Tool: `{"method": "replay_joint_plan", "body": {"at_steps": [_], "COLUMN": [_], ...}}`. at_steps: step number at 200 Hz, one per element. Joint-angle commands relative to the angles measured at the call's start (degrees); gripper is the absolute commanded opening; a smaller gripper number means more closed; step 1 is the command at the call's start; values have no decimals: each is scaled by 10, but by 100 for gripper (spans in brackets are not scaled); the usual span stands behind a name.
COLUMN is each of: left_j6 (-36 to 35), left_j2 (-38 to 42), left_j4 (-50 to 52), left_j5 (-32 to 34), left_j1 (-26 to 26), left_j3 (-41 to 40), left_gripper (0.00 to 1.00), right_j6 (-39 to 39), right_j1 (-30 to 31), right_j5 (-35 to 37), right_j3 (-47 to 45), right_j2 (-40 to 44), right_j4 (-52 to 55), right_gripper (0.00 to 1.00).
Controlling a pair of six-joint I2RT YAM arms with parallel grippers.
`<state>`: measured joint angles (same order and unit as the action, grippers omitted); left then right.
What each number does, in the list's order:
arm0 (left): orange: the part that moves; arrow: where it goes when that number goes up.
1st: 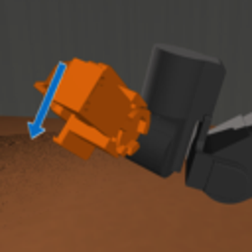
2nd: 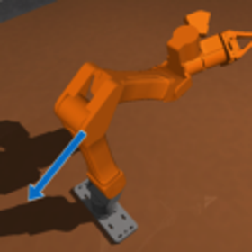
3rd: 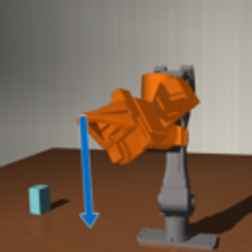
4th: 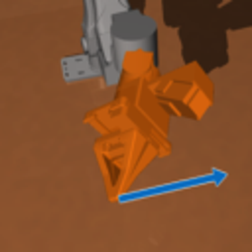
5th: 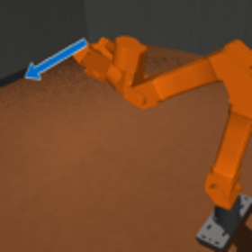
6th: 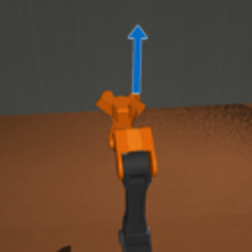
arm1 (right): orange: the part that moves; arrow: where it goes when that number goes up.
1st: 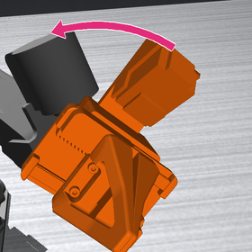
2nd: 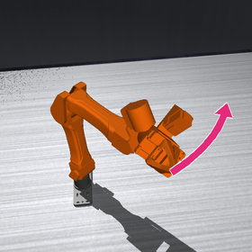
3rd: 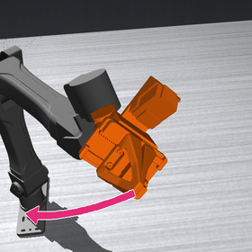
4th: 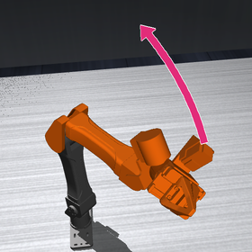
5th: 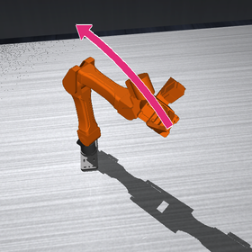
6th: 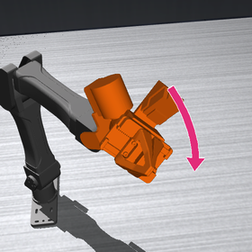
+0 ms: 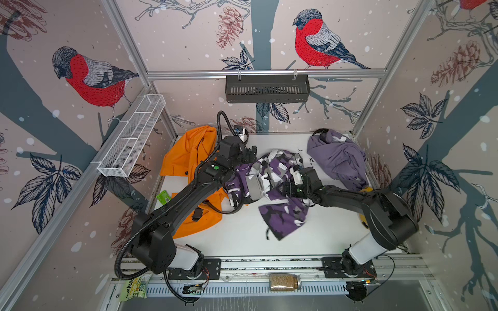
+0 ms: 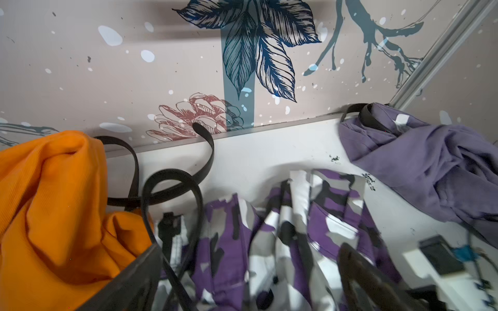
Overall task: Remove the belt from the trousers
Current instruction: Move the trousers to the center of the board, then pick up the trousers from the corner of the board.
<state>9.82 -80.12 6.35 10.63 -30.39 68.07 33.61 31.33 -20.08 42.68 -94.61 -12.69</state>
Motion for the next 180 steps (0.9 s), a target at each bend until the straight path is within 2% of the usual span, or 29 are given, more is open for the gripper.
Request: {"method": "replay_joint_plan", "body": {"at_steps": [1,19,43,78,102,125,154,180], "left_j6": [31,33,35,49,53,47,38,40], "left_j2": [30,46,48,16,-56,-161,-259,-316], "left_j4": [-31,-36,-37,-80,-123,-92,-63,4], "left_j5": [20,15,-3,-31,-78,-111,-163,-131], "left_j1": [-9,-14,-34,-96,-141,-173,-186,-184], "left_j3": [-29,-44,-60,-87,-84,-25,31,67], "left_gripper": [99,99,99,99,98,94,82,67], "right_j6": [46,33,-23,-97,-159,-188,-189,-188], "right_j1": [39,46,19,-86,-175,-255,-328,-372], "right_j5": [-84,-85,-9,17,58,97,121,163], "right_j3": [50,105,147,153,179,227,294,361], "right_j2": [-57,-82,-30,88,116,96,34,-36], "right_j4": [-65,-34,106,258,318,332,319,317], "right_gripper": [96,96,100,100,99,100,100,100]}}
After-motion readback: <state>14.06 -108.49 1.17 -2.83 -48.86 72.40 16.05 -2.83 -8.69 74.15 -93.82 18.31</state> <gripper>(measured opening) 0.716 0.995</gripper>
